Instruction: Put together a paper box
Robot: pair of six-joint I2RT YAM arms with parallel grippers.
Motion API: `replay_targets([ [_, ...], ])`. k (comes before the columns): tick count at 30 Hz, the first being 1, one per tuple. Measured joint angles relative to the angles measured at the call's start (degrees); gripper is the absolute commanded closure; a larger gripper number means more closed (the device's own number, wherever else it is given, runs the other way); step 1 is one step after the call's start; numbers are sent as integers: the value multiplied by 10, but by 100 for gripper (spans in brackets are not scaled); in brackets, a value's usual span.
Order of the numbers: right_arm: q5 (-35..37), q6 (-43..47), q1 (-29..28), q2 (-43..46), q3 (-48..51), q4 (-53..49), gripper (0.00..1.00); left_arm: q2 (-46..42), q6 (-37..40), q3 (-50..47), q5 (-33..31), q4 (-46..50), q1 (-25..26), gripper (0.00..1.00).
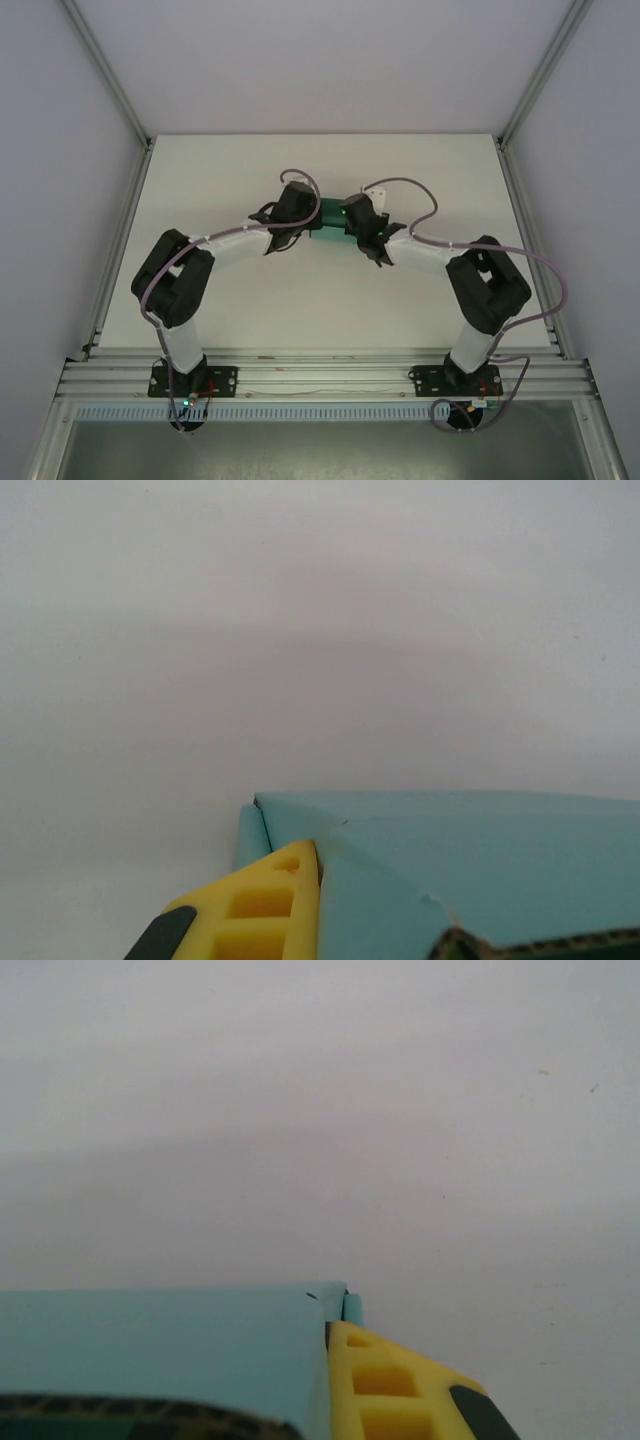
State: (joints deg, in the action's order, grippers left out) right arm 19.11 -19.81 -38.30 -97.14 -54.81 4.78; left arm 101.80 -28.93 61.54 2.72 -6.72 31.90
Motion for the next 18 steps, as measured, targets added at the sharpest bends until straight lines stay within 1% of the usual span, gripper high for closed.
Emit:
replay_targets([
  [2,11,11,-10,12,28,32,100,-10,2,-23,5,-22,1,100],
  [6,32,26,-22,19,55,66,100,-25,5,-50,15,-47,2,91],
  [8,35,35,-24,23,66,82,100,-37,5,-61,21,-45,4,89],
  [9,34,38,-26,25,73,88,100,-43,5,-67,24,-44,5,82],
  [10,34,42,-27,28,78,94,100,-50,5,-73,29,-39,6,69],
  [11,34,46,-28,30,84,103,100,-60,5,-80,36,-30,8,61],
  [12,32,50,-30,31,90,111,100,-69,3,-87,42,-21,10,59],
  [14,29,62,-35,34,100,127,100,-88,5,-96,48,6,14,50],
  [15,28,66,-37,34,104,134,100,-96,4,-97,48,19,15,42],
  [16,28,71,-39,35,108,141,100,-108,6,-97,48,32,17,32],
  [17,27,76,-41,35,110,146,100,-120,6,-97,47,44,18,26],
  [18,27,80,-42,35,113,151,100,-132,4,-97,46,53,18,15],
])
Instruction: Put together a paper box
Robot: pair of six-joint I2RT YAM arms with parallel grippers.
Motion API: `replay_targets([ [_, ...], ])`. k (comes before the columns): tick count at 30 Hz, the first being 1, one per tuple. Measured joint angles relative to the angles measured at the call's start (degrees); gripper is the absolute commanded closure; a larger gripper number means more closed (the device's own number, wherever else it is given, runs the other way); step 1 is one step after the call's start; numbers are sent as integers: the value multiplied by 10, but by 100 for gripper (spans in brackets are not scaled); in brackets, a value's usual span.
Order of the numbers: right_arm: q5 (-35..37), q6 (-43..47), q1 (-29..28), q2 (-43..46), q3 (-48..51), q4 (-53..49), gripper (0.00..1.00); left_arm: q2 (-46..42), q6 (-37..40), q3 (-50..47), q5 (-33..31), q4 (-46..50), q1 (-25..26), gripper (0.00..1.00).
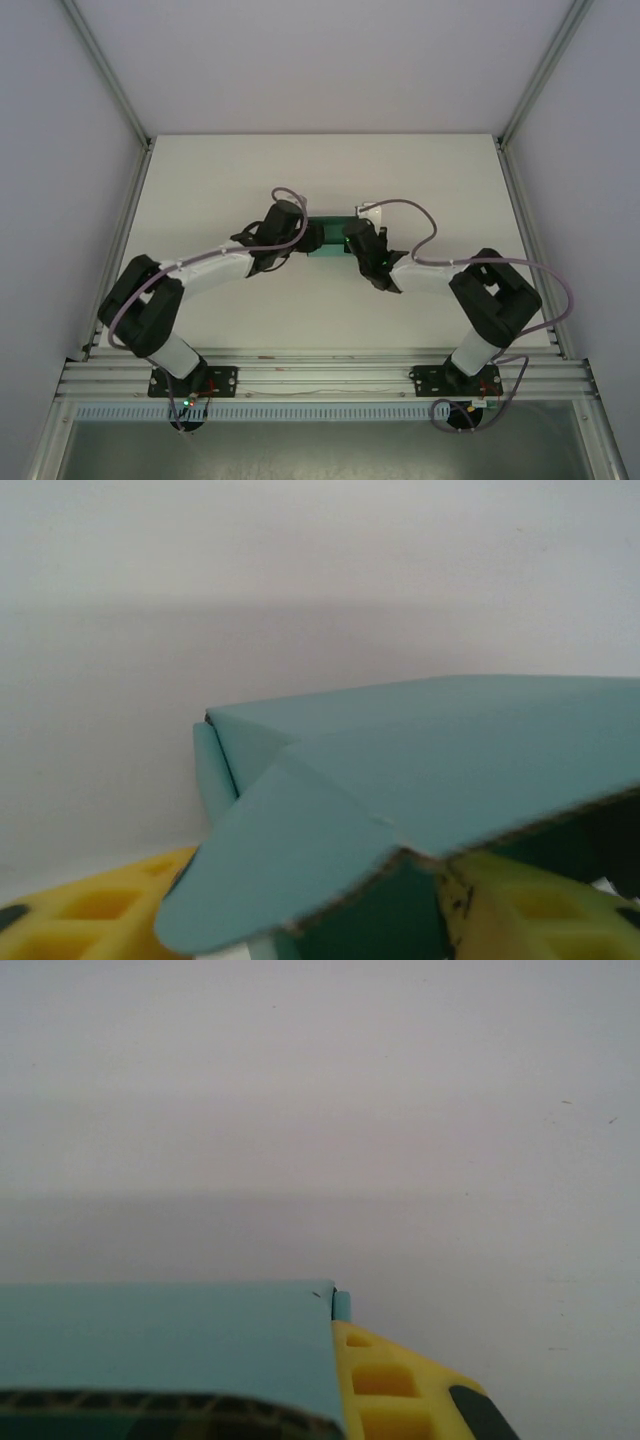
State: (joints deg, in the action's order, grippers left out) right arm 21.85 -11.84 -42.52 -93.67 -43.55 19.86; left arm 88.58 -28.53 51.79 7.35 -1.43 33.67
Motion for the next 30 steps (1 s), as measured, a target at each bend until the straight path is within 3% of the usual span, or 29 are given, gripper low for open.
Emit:
replay_targets([
  [1,0,4,-2,0,2,4,100,-17,2,0,-3,11,0,1],
  [2,0,7,-3,0,3,7,100,-33,0,0,-4,19,0,0],
  [8,0,27,-10,0,17,33,100,-90,-18,22,-33,88,-13,0],
  [15,8,47,-30,0,29,58,99,-28,-58,93,29,115,-114,0],
  [23,25,52,-54,-10,32,81,95,76,-64,119,94,130,-119,14],
  [30,46,55,-75,-12,42,87,91,85,-81,72,144,105,-120,24],
])
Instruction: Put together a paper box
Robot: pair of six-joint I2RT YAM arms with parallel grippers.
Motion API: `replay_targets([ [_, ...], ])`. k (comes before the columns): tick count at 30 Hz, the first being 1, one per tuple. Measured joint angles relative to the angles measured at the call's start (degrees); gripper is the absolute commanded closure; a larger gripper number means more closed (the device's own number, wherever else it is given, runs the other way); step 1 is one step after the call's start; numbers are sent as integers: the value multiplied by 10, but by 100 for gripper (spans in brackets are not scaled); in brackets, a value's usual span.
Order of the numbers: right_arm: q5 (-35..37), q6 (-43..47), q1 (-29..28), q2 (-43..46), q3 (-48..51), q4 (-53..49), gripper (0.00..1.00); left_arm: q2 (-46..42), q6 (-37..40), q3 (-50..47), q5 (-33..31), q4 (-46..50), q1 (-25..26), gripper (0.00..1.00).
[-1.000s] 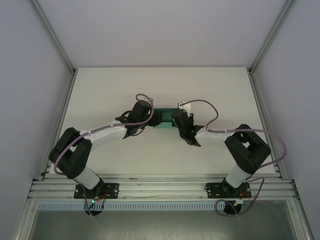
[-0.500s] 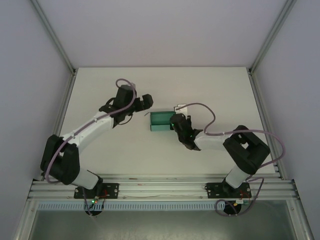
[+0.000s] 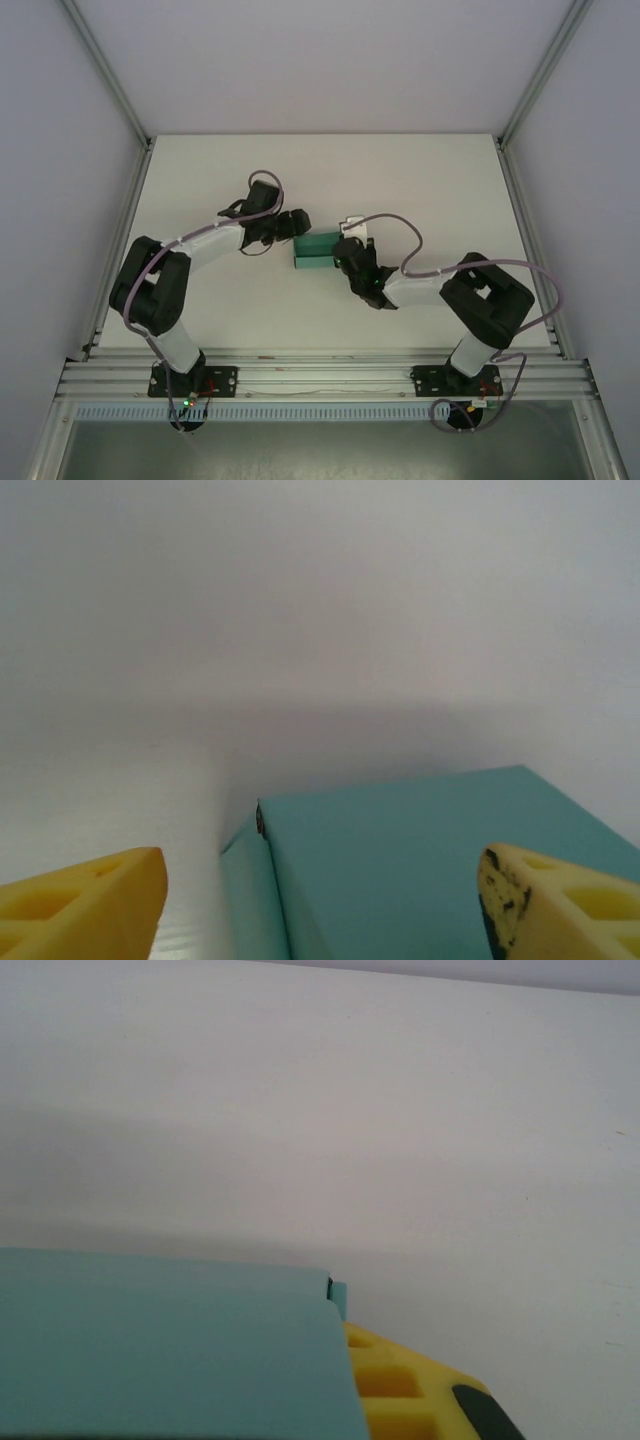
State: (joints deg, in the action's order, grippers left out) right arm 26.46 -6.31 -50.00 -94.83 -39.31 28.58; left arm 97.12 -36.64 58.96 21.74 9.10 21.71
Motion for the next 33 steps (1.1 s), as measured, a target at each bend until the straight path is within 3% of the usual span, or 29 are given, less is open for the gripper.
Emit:
replay_targets([
  [9,22,6,-38,-14,0,-56,82,0,-26,-72,39,-89,2,32],
  [19,-2,-37,-47,76,58,-136,42,7,-34,-97,51,-140,4,41],
  [28,-15,-91,-47,172,106,-222,22,29,-34,-103,63,-186,4,52],
  [33,-27,-97,-47,235,132,-236,1,39,-30,-107,69,-215,4,62],
])
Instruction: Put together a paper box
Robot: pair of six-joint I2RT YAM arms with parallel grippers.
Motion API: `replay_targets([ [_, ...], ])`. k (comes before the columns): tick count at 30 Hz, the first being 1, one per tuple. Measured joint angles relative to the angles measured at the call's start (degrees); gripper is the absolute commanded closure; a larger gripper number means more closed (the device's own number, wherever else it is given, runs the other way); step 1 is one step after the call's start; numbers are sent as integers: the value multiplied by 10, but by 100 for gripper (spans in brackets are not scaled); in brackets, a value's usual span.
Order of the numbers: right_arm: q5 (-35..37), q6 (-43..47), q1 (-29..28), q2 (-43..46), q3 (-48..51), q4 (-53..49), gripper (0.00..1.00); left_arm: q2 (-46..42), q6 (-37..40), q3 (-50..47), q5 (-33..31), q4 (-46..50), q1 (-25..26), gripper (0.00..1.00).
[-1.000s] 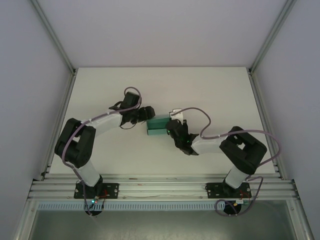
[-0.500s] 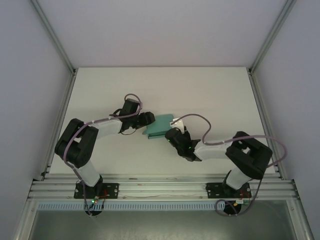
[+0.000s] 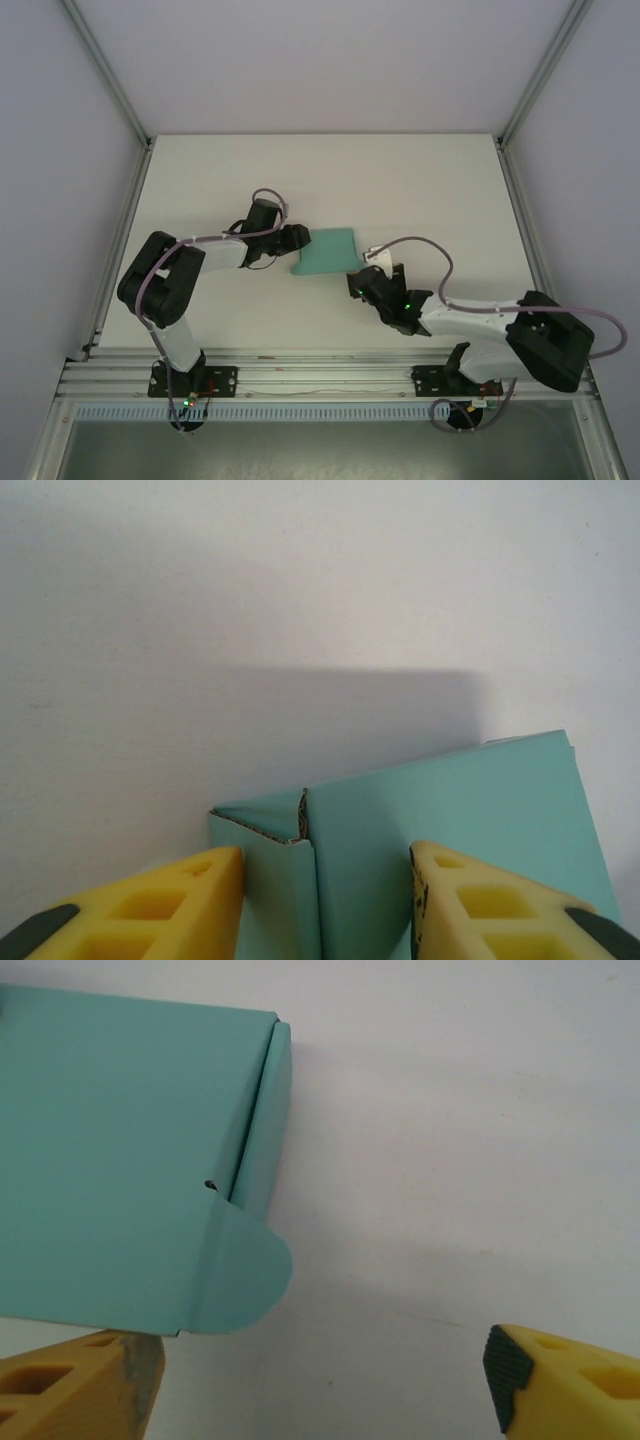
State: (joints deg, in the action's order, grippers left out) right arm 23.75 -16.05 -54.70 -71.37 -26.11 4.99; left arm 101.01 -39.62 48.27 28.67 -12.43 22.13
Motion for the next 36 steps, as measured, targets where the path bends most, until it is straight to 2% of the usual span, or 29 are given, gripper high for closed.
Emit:
replay_targets([
  [7,-69,-17,39,133,44,26,0,19,7,-1,23,-40,-5,74],
  [12,-146,-46,102,156,29,23,0,33,5,-10,55,-82,-18,82],
  [20,-332,-118,211,9,-76,11,0,44,-14,-45,111,-164,-46,87],
  [26,-450,-157,240,-109,-121,28,1,44,-24,-64,129,-195,-58,87],
  [31,-536,-207,261,-189,-139,89,9,44,-29,-76,135,-218,-68,87],
  [36,-601,-250,271,-244,-140,155,25,45,-30,-83,143,-231,-72,86],
])
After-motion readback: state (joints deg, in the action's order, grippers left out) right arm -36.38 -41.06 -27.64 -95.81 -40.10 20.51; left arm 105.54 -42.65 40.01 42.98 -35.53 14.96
